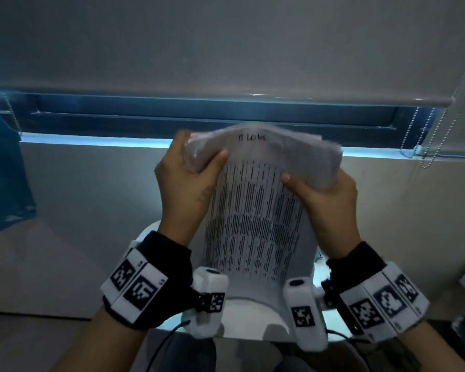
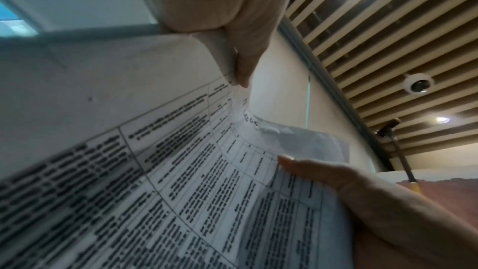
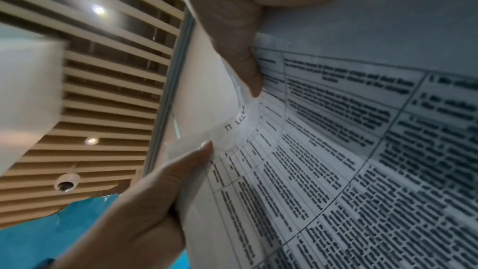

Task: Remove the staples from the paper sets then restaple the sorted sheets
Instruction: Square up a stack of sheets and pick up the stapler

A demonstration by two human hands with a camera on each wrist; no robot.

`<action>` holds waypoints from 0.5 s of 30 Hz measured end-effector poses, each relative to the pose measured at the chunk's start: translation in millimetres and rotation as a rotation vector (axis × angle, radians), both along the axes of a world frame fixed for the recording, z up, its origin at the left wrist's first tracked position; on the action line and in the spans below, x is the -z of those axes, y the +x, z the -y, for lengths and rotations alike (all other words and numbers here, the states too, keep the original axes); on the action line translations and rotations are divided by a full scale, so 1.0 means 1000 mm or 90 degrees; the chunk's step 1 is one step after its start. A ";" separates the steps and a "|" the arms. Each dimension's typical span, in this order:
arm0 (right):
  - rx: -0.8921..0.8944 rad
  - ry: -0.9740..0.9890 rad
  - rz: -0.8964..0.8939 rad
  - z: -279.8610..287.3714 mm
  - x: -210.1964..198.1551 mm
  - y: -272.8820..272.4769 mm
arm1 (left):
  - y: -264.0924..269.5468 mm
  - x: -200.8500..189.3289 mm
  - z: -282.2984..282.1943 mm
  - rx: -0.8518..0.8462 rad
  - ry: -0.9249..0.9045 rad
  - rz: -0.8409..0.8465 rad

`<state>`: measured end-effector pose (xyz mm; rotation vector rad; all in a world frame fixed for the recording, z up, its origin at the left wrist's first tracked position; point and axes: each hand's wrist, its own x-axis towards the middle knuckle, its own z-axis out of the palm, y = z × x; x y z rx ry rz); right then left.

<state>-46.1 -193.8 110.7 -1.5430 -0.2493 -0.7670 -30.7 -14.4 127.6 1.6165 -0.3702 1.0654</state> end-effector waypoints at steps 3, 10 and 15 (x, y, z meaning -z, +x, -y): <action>0.035 -0.024 0.001 0.002 0.017 -0.009 | -0.001 0.013 0.000 0.052 -0.018 -0.036; 0.261 -0.387 0.211 0.029 0.004 -0.002 | 0.012 0.001 -0.015 -0.059 0.212 0.102; 0.271 -0.403 0.202 0.034 -0.002 -0.001 | 0.015 0.003 -0.022 -0.072 0.227 0.131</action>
